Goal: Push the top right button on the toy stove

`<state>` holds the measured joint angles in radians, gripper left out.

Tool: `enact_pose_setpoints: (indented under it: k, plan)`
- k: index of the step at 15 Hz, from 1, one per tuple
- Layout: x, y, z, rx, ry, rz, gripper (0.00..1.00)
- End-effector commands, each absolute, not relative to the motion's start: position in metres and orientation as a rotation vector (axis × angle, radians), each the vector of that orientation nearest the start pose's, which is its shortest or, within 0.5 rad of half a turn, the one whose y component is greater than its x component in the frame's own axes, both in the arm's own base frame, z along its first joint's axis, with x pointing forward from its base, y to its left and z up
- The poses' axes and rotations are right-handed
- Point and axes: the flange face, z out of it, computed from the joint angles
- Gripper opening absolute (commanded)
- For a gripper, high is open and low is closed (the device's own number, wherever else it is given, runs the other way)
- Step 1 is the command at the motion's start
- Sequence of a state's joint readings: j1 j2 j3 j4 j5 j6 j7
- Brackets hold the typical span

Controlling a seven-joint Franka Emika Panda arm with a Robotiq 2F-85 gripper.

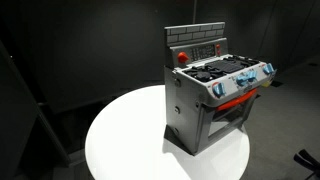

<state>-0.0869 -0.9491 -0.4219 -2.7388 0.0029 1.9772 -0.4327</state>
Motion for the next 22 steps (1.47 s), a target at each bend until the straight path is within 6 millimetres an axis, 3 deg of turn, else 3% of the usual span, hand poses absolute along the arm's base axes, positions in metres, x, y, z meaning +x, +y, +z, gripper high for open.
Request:
enact_pose_setpoints:
  k: [1,4,10,18,22]
  plan:
    - [0.264,-0.146,0.472,-2.853,-0.092,-0.375,1.00]
    - [0.264,-0.146,0.472,-2.853,-0.092,-0.375,1.00]
    - [0.289,-0.146,0.490,-2.862,-0.038,-0.416,1.00]
    - [0.355,-0.133,0.525,-2.930,0.057,-0.548,1.00]
    - [0.398,-0.123,0.530,-2.991,0.160,-0.625,1.00]
